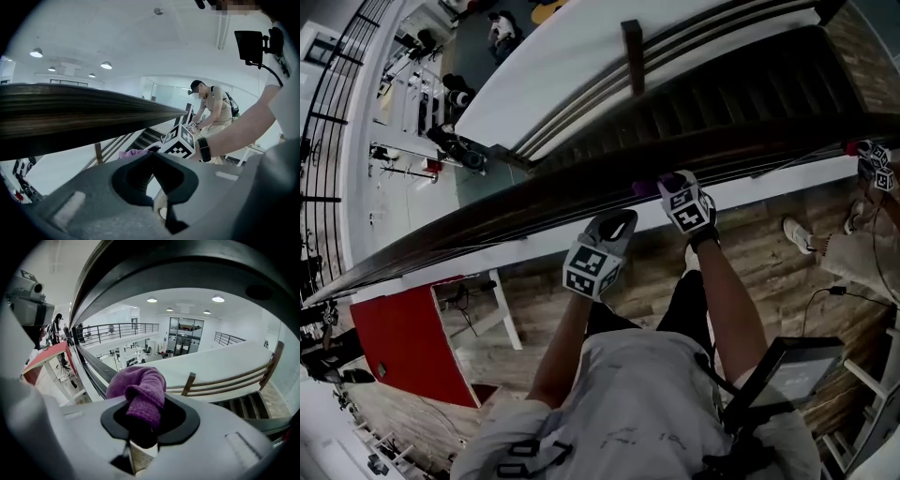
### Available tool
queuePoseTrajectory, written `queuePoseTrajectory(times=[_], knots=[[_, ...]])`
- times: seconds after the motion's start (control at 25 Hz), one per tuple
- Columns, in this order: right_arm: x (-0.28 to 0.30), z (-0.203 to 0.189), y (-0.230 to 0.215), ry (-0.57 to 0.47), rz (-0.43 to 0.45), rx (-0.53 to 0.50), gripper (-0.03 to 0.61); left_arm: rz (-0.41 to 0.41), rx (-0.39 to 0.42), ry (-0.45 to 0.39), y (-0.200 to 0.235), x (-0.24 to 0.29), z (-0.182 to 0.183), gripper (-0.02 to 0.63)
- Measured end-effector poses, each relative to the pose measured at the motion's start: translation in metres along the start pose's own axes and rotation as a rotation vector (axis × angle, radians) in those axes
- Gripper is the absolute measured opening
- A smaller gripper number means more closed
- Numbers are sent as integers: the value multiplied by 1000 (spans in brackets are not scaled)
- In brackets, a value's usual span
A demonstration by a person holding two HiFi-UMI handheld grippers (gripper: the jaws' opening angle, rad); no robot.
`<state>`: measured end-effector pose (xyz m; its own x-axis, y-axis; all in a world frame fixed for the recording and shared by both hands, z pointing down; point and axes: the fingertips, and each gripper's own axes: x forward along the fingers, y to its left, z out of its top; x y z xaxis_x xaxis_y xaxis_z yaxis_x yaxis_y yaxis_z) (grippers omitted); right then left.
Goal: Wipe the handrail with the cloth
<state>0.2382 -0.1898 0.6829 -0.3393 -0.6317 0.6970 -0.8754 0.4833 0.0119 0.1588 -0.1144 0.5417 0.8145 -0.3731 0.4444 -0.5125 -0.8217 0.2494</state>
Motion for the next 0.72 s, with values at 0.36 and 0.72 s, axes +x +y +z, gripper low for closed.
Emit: queuePoseTrajectory(times=[0.36,0.72], knots=[[-19,-13,-41,-21,-41,40,94,-74,30,40,-24,37,4,0],[-39,-34,-92,-42,-108,117,94,-157,61,71,-53,86,1,1]])
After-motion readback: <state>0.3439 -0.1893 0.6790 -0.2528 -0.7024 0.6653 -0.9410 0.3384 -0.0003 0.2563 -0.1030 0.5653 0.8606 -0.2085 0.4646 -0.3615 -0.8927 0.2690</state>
